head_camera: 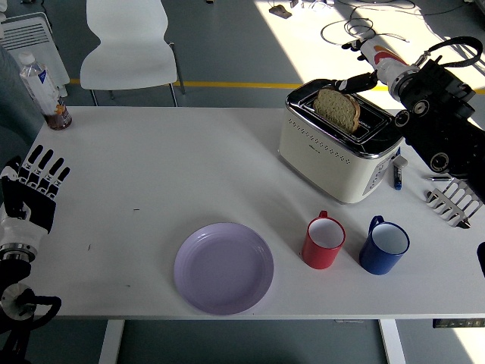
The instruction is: Push plate across desktop,pick up the break from the machine,place the break in the plate
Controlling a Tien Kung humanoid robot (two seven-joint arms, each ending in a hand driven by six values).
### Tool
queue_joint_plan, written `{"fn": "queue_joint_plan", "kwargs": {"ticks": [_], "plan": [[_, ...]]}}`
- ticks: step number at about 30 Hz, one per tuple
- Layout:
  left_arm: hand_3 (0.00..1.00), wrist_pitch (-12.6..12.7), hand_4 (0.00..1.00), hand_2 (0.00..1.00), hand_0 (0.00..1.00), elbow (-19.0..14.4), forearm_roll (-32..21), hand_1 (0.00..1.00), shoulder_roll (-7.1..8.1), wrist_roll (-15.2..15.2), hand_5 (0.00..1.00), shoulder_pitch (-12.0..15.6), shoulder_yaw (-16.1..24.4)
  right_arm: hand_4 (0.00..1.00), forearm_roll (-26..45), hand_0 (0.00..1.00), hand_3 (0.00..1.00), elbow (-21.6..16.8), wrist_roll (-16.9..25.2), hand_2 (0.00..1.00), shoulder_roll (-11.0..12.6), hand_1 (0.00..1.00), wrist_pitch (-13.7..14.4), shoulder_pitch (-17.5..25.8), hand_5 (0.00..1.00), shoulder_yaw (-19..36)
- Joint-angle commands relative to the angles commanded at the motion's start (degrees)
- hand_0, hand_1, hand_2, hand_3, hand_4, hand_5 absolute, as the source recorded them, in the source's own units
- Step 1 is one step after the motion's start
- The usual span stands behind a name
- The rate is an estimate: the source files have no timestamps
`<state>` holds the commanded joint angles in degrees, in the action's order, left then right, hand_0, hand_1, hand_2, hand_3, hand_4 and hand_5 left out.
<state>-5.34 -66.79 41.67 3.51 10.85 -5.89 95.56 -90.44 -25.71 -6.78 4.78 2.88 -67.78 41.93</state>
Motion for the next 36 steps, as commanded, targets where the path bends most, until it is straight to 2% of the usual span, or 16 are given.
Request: {"fn": "queue_joint_plan", "kwargs": {"ticks": [4, 5, 6, 10, 11, 16, 22, 24, 28, 29, 34, 36], "plan": [[0.833, 0.1, 0.517, 0.874, 0.819, 0.0, 0.0, 0.829, 0.16, 0.0, 0.998, -0.4, -0.3, 0.808, -0.6, 0.876, 0.846, 3.8, -0.3, 0.829, -2.1, 0.818, -0.7, -1.4, 0.301, -1.0], [0.830, 0.1, 0.516, 0.869, 0.819, 0.0, 0.0, 0.827, 0.21, 0.0, 0.998, -0.7, -0.4, 0.809, -0.7, 0.818, 0.799, 5.5, -0.5, 0.721, -3.1, 0.751, -1.1, -2.0, 0.311, -1.7], [0.830, 0.1, 0.516, 0.869, 0.819, 0.0, 0.0, 0.827, 0.22, 0.0, 0.998, -0.8, -0.5, 0.809, -0.6, 0.818, 0.799, 6.2, -0.5, 0.721, -3.4, 0.751, -1.3, -2.2, 0.311, -2.0], [0.830, 1.2, 0.516, 0.869, 0.819, 0.8, -0.3, 0.827, -0.39, 1.8, 0.998, -2.0, -0.8, 0.809, -1.2, 0.818, 0.799, 7.3, -0.9, 0.721, -3.6, 0.751, -1.2, -2.5, 0.311, -3.4], [0.818, 1.3, 0.512, 0.858, 0.810, 1.0, -0.4, 0.813, -0.71, 2.1, 0.998, -2.3, -0.8, 0.812, -1.2, 0.774, 0.771, 7.7, -1.0, 0.652, -3.7, 0.717, -1.2, -2.6, 0.318, -3.6], [0.818, 1.4, 0.512, 0.858, 0.810, 1.2, -0.4, 0.813, -1.35, 2.4, 0.998, -2.9, -1.5, 0.812, -0.6, 0.774, 0.771, 10.1, -1.2, 0.652, -4.8, 0.717, -1.2, -3.3, 0.318, -5.0], [0.817, 1.5, 0.509, 0.858, 0.810, 1.2, -0.4, 0.812, -1.22, 2.5, 0.998, -2.8, -1.9, 0.809, -0.3, 0.763, 0.749, 11.6, -1.3, 0.633, -4.8, 0.699, -0.9, -3.6, 0.316, -4.8], [0.816, 1.5, 0.506, 0.857, 0.810, 1.2, -0.2, 0.810, -1.20, 2.6, 0.998, -2.8, -2.0, 0.802, 0.8, 0.727, 0.728, 12.1, -1.3, 0.613, -4.8, 0.672, -1.1, -3.7, 0.316, -5.0], [0.816, 1.5, 0.506, 0.857, 0.810, 1.2, -0.2, 0.810, -1.27, 2.6, 0.998, -2.9, -2.1, 0.802, 1.9, 0.727, 0.728, 12.3, -1.5, 0.613, -4.8, 0.672, -1.6, -3.6, 0.316, -5.8], [0.815, 1.4, 0.504, 0.856, 0.809, 1.2, -0.1, 0.810, -1.25, 2.6, 0.998, -2.8, -2.1, 0.799, 2.2, 0.687, 0.697, 12.4, -1.6, 0.587, -4.8, 0.634, -1.8, -3.6, 0.319, -6.1], [0.815, 1.5, 0.504, 0.856, 0.809, 1.3, 0.0, 0.810, -1.23, 2.5, 0.998, -2.7, -2.1, 0.799, 3.9, 0.687, 0.697, 12.8, -1.7, 0.587, -4.8, 0.634, -2.2, -3.5, 0.319, -7.3], [0.810, 1.5, 0.489, 0.851, 0.805, 1.3, 0.1, 0.807, -1.21, 2.5, 0.998, -2.7, -2.2, 0.795, 4.9, 0.657, 0.671, 12.8, -1.6, 0.569, -4.8, 0.614, -2.3, -3.4, 0.318, -7.7]]}}
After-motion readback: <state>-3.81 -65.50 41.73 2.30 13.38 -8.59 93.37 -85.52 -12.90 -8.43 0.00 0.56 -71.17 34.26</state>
